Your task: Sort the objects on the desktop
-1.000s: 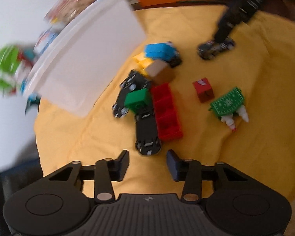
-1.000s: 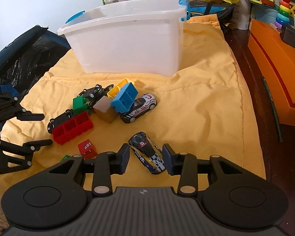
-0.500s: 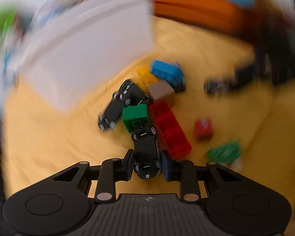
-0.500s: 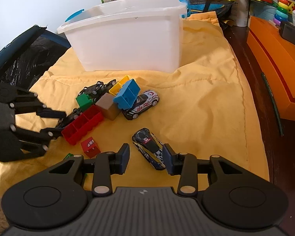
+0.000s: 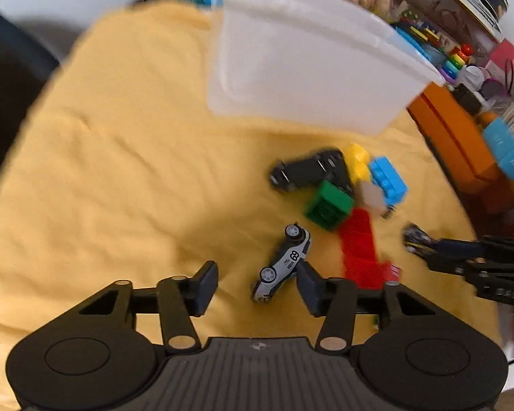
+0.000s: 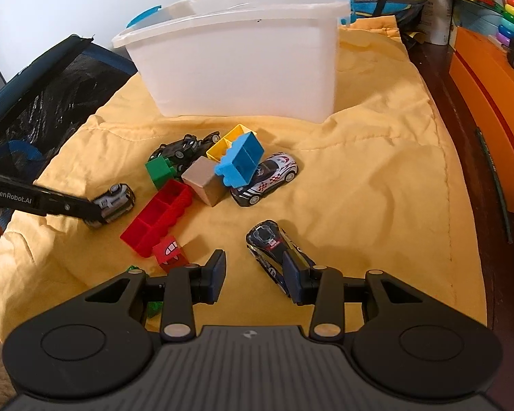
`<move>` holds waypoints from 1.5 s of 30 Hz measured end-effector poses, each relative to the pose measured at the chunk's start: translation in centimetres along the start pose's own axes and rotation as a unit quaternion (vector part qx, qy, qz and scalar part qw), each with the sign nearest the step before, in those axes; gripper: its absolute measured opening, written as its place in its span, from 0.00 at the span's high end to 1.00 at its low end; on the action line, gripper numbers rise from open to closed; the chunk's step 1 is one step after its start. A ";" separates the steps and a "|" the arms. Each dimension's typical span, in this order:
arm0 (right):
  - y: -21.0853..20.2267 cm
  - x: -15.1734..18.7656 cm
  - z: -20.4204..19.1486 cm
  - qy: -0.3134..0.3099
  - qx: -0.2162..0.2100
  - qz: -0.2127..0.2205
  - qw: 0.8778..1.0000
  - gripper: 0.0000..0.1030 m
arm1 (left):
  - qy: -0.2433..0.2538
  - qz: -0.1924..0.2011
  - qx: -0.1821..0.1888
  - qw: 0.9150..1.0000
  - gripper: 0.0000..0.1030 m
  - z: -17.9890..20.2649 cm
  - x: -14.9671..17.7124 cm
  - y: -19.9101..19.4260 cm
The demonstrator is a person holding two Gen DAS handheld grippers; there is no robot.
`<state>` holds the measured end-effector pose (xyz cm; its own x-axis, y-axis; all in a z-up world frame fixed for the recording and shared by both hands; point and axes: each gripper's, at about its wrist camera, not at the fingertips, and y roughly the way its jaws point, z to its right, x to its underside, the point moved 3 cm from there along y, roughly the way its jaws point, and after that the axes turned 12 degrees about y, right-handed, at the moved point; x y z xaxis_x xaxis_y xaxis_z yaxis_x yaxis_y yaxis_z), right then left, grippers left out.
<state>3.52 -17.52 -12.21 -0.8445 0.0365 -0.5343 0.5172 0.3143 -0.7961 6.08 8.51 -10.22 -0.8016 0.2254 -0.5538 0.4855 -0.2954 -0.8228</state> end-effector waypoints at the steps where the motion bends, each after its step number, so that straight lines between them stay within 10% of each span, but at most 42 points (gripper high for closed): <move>1: 0.0 0.0 0.0 -0.001 -0.001 0.000 1.000 0.59 | 0.010 0.009 -0.020 1.000 0.46 0.0 -0.2 -0.6; 5: 0.1 -0.2 0.0 -0.004 -0.001 0.001 1.000 0.59 | 0.098 0.022 -0.073 0.992 0.46 1.1 -0.9 -1.3; 12: -0.1 0.0 -0.5 -0.032 0.014 0.010 0.999 0.56 | 0.288 -0.008 -0.101 0.952 0.46 6.0 -0.3 0.7; 24: 2.1 0.3 0.3 -0.071 0.033 0.007 0.997 0.45 | 0.275 -0.023 -0.103 0.956 0.62 5.8 -1.4 3.7; 32: 2.0 0.4 0.3 -0.090 0.033 0.006 0.995 0.68 | 0.250 -0.018 -0.102 0.963 0.65 6.3 -1.5 3.1; 45: -5.3 -5.7 -4.0 -0.153 0.013 0.124 0.980 0.68 | 0.241 0.120 -0.136 0.953 0.65 6.8 -9.6 -6.3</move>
<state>5.04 -15.59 -3.82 -0.6128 -0.1793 -0.7696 0.7085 0.3067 -0.6356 8.31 1.87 1.18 -0.4337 0.6012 -0.6711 0.7601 -0.1559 -0.6309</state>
